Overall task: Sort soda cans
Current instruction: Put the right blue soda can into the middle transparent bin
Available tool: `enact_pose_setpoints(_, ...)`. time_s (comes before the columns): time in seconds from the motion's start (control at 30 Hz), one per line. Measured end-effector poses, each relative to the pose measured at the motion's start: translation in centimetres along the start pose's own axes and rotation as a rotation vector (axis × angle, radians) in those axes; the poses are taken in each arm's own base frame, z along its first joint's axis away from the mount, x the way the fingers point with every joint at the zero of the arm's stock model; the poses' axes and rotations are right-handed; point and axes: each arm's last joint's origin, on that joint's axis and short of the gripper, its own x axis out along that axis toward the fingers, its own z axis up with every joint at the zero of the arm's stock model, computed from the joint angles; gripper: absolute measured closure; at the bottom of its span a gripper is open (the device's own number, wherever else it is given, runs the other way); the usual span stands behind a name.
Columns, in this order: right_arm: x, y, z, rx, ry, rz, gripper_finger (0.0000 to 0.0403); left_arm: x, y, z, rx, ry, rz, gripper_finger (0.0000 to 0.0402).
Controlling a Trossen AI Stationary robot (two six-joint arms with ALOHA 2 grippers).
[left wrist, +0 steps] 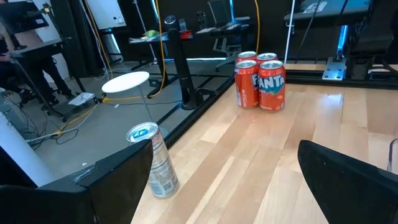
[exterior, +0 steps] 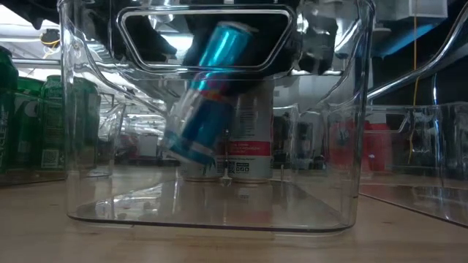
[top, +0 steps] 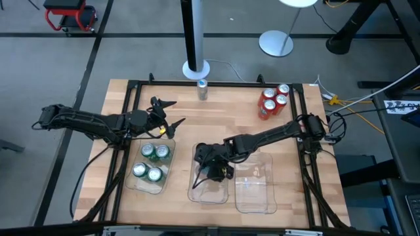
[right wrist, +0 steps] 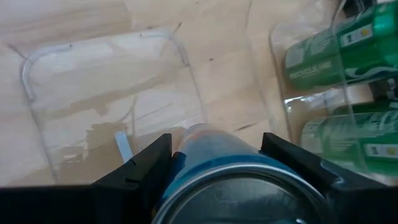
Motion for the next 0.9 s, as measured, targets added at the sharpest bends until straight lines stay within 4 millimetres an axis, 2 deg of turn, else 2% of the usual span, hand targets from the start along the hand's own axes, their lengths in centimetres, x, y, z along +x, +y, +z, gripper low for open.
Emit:
enact_pose_setpoints(0.43, 1.1, 0.2, -1.4, -0.001, -0.005, -0.024, 0.0176, 0.0, 0.0, 0.0, -0.001, 0.0, 0.0, 0.0013)
enact_pose_setpoints(0.73, 1.4, -0.1, -1.4, 0.005, 0.019, -0.075, 0.0105, 0.0, 0.0, 0.0, 0.0, 0.0, 0.0, 0.0013)
enact_pose_setpoints(0.9, 1.4, -0.5, -1.1, -0.004, -0.002, -0.122, 0.0089, 0.0, 0.0, 0.0, 0.0, -0.001, 0.0, 0.0013)
